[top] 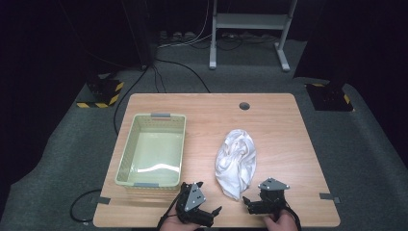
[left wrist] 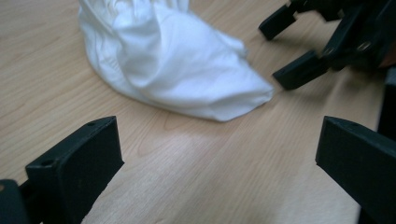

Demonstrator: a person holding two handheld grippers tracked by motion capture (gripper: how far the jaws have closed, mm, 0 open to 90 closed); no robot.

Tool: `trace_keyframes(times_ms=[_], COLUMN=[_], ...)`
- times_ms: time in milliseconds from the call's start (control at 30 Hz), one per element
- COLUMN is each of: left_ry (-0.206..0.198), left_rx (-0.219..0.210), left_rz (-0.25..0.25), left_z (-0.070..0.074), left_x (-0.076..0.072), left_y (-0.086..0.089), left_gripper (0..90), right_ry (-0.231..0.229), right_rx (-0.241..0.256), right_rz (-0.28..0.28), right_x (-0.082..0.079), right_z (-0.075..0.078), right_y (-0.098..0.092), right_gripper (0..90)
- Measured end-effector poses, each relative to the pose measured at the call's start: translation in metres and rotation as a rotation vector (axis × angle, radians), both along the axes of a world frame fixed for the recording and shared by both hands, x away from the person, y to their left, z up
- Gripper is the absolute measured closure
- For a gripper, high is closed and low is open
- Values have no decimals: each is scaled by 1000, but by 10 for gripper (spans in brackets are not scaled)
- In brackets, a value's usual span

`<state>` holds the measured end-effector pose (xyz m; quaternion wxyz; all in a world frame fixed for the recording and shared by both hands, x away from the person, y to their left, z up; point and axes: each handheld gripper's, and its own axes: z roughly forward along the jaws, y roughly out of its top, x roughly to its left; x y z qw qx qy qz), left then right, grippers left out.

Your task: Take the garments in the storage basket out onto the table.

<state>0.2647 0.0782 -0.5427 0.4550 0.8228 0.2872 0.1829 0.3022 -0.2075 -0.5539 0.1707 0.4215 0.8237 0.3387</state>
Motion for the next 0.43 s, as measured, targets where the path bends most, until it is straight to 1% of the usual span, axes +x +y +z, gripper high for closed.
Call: trace_keyframes(times_ms=[33, 100, 133, 167, 233, 300, 367, 433], left_ry=[0, -10, 0, 0, -21, -16, -24, -32], left_rx=[21, 79, 97, 115, 112, 126, 143, 140], left_rz=[1, -5, -1, 9, 3, -3, -9, -24], left_z=[-3, -11, -13, -13, -13, -13, -14, -14], left_x=[1, 2, 3, 4, 3, 3, 2, 1], left_y=[-1, -2, -3, -3, -2, -2, -3, -3], left_gripper=[7, 7, 8, 6, 8, 8, 8, 8], right_ry=[-1, 0, 0, 0, -1, -3, -6, -5], right_rx=[-1, 0, 2, 2, -1, -7, -15, -16], right_rz=[0, 0, 0, 0, 0, 1, 1, 1], right_x=[0, 0, 0, 0, 0, 0, 0, 0], right_z=[0, 0, 0, 0, 0, 0, 0, 0], right_y=[0, 0, 0, 0, 0, 1, 1, 1], right_gripper=[0, 0, 0, 0, 0, 0, 0, 0])
